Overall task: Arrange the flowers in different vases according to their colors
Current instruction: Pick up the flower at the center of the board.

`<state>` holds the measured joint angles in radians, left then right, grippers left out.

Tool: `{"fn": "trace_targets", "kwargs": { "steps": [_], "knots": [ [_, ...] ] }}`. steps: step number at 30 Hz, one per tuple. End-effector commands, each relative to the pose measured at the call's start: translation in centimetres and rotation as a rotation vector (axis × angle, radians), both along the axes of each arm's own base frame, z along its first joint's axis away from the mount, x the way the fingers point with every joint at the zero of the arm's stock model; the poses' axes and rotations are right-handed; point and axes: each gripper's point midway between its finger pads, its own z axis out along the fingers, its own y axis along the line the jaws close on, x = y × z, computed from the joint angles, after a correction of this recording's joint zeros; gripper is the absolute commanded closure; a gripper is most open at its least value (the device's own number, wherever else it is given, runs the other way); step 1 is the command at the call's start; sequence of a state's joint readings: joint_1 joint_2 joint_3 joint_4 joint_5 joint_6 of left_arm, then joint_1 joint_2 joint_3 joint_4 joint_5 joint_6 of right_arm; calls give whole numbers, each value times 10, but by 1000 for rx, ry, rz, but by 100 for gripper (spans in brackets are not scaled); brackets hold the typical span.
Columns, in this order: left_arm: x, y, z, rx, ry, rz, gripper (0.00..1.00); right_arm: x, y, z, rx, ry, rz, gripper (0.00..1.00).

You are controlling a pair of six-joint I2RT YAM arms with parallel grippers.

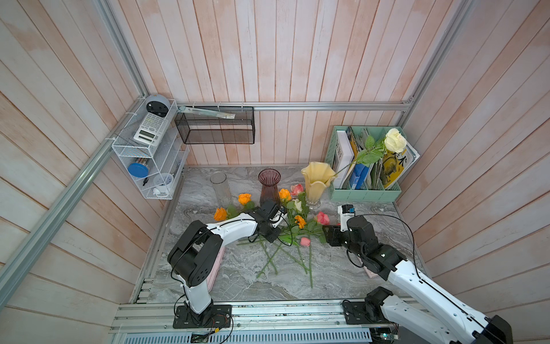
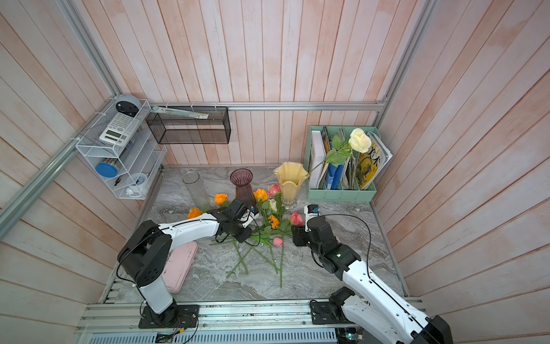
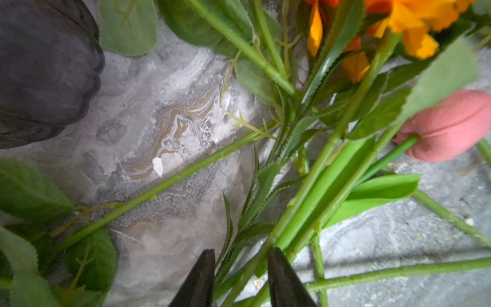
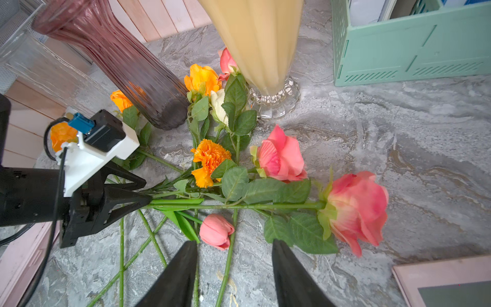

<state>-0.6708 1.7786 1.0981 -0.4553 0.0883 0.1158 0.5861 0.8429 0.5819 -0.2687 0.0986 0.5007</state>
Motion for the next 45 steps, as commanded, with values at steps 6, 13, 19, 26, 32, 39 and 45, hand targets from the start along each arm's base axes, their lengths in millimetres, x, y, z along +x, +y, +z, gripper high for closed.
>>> {"fn": "trace_targets", "kwargs": {
  "steps": [6, 13, 19, 26, 32, 39, 45],
  "knots": [
    [-9, 1, 6, 2, -43, 15, 57, -2, -1, -6, 4, 2, 10, 48],
    [-3, 4, 2, 40, -64, 25, 56, -2, 0, -6, 5, 1, 15, 47],
    [11, 2, 10, 47, -105, 28, 56, -3, -1, -4, 8, -5, 14, 47],
    [9, -6, -2, 47, -55, -8, 58, -5, -5, -5, 9, -4, 6, 48],
    [7, -7, -7, 42, -36, -15, 61, -5, -8, -4, 12, -7, -3, 47],
    [0, -9, 2, 13, -29, -34, 58, -6, -8, -5, 15, 0, 0, 47],
    [-7, -7, 1, 24, -21, -44, 57, -6, -9, -6, 12, -2, -4, 47]
  ]
}}
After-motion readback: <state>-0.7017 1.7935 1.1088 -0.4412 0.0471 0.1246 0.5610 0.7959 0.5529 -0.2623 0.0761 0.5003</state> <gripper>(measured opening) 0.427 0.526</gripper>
